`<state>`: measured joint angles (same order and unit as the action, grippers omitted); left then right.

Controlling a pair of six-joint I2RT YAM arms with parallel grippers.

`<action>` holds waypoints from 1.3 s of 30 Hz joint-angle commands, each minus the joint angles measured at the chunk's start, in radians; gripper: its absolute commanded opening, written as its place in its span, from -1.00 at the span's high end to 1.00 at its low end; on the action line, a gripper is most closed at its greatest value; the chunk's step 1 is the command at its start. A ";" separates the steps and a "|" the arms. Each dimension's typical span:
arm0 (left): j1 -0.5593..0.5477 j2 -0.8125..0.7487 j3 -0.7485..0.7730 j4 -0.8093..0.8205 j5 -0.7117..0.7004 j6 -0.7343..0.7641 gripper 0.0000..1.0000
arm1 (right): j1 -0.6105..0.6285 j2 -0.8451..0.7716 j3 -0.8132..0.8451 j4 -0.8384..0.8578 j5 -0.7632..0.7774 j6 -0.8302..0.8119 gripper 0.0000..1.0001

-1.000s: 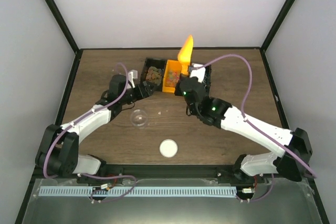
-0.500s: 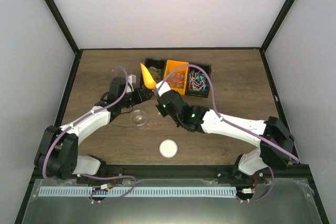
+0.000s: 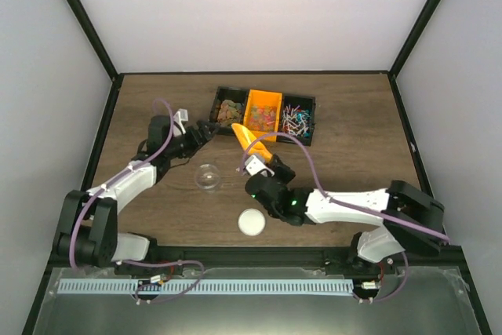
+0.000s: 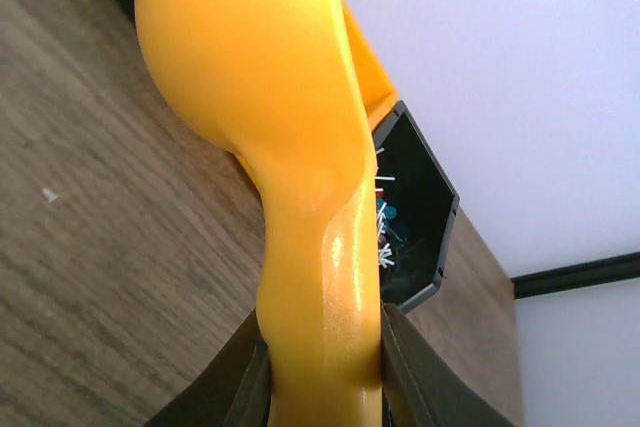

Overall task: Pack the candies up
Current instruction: Adjust the spatula.

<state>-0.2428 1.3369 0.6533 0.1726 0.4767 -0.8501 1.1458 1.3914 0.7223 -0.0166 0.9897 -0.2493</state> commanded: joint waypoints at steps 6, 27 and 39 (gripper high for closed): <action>0.051 0.085 0.083 0.045 0.237 -0.044 -0.94 | 0.077 0.132 -0.081 0.203 0.153 -0.125 0.94; 0.008 0.177 0.035 0.193 0.422 -0.120 -0.28 | 0.125 0.174 -0.130 0.525 0.173 -0.404 0.94; 0.000 0.178 0.022 0.210 0.427 -0.121 0.53 | 0.127 0.225 -0.113 0.595 0.174 -0.475 0.90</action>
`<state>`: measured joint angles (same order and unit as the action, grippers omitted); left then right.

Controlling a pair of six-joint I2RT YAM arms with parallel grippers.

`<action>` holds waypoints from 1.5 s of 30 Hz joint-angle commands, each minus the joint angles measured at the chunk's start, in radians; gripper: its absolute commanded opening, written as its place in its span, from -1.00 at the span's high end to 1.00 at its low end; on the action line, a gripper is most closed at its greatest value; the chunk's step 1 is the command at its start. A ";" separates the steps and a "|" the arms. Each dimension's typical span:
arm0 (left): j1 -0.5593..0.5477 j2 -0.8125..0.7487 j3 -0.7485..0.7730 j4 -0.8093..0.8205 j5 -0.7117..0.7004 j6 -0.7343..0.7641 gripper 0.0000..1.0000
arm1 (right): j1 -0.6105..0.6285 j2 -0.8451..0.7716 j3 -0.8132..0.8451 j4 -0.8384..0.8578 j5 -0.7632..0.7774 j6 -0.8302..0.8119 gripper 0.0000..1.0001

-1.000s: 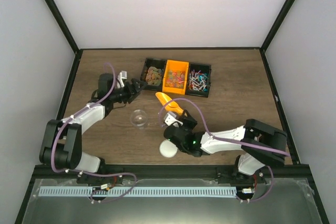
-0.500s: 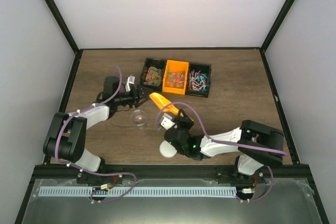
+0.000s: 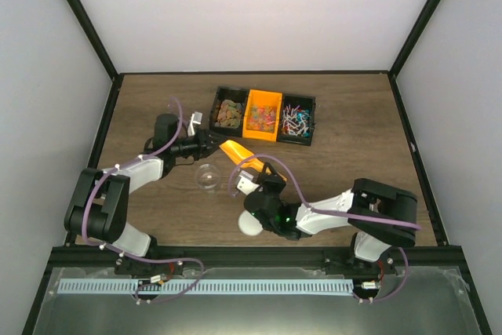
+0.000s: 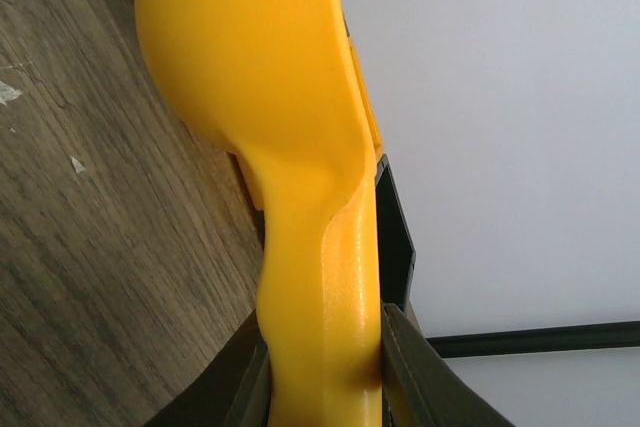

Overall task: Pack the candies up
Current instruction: Adjust the spatula.

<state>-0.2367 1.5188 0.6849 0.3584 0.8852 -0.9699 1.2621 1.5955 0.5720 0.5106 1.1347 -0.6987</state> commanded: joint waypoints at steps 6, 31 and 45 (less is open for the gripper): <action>-0.006 0.020 -0.014 0.038 0.024 -0.004 0.69 | 0.012 0.033 0.049 0.067 0.032 -0.030 0.69; -0.006 0.078 -0.052 0.197 0.027 -0.116 0.83 | 0.013 0.053 0.108 -0.151 0.058 0.168 0.26; -0.001 0.150 -0.062 0.365 -0.001 -0.234 0.85 | 0.010 -0.301 0.032 -0.383 -0.049 0.504 0.17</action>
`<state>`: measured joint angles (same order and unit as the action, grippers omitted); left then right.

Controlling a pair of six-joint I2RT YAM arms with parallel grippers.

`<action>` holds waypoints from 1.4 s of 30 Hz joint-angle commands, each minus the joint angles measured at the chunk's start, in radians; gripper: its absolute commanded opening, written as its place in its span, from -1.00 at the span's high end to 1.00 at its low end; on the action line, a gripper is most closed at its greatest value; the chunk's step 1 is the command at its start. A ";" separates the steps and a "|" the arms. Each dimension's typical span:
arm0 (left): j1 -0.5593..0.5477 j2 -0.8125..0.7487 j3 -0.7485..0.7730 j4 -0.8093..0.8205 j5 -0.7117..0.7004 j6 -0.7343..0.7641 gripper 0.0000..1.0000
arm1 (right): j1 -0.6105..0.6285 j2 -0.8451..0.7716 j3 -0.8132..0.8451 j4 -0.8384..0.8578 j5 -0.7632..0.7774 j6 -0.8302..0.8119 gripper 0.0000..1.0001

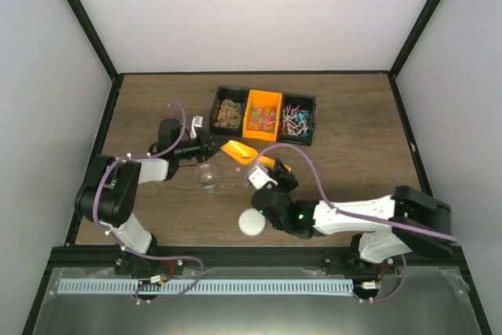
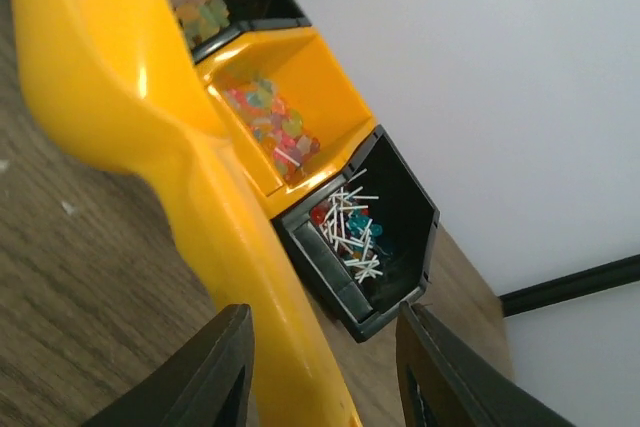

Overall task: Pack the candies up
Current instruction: Adjust the spatula.

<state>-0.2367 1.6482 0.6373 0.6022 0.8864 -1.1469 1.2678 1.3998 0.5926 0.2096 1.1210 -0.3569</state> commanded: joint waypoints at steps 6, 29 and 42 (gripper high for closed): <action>0.005 0.044 -0.035 0.249 0.011 -0.136 0.85 | -0.169 -0.507 0.039 -0.174 -0.472 0.579 -0.10; 0.005 -0.067 -0.089 0.354 -0.105 -0.159 0.84 | -0.703 -0.599 -0.111 -0.035 -1.229 1.382 -0.76; 0.005 -0.066 -0.123 0.449 -0.125 -0.204 0.84 | -0.737 -0.476 -0.193 0.165 -1.390 1.500 -0.65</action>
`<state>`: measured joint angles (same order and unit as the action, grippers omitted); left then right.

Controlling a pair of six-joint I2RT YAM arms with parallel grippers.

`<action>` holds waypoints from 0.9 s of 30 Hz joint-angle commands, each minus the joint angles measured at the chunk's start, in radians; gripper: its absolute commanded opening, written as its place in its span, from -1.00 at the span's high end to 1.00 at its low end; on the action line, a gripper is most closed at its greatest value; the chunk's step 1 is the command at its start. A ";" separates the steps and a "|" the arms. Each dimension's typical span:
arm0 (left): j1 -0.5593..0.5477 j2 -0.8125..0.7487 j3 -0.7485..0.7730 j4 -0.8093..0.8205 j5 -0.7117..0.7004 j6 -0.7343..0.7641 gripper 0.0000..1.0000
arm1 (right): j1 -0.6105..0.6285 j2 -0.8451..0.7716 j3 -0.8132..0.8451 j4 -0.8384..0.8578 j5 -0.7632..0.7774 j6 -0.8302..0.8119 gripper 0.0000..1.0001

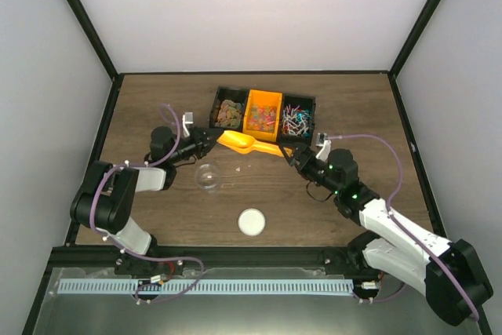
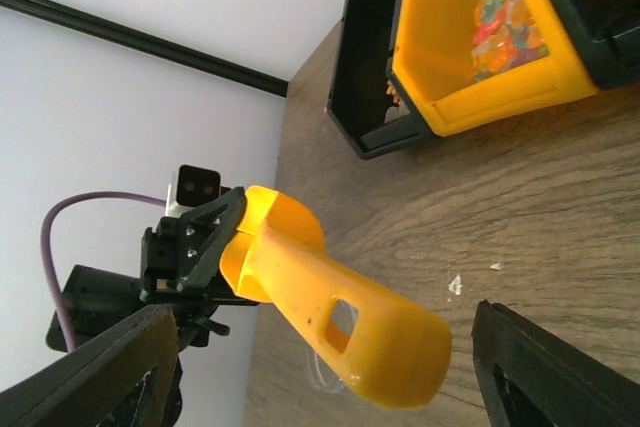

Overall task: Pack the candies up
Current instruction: Adjust the spatula, then scoop the fake candies from the storage box.

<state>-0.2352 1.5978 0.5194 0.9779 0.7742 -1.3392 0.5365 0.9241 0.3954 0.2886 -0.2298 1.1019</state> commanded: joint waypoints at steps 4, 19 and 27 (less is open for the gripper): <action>0.004 -0.013 -0.008 0.094 -0.006 -0.022 0.83 | -0.006 0.048 0.012 0.125 -0.071 0.052 -0.53; 0.002 -0.009 -0.015 0.132 0.005 -0.045 0.79 | -0.006 0.109 0.018 0.227 -0.078 0.069 0.15; 0.001 -0.013 -0.017 0.138 0.020 -0.044 0.71 | -0.005 0.118 0.022 0.229 -0.064 0.038 0.56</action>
<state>-0.2306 1.5978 0.5026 1.0542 0.7620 -1.3842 0.5343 1.0363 0.3985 0.5423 -0.3122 1.1854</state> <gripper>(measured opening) 0.120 0.295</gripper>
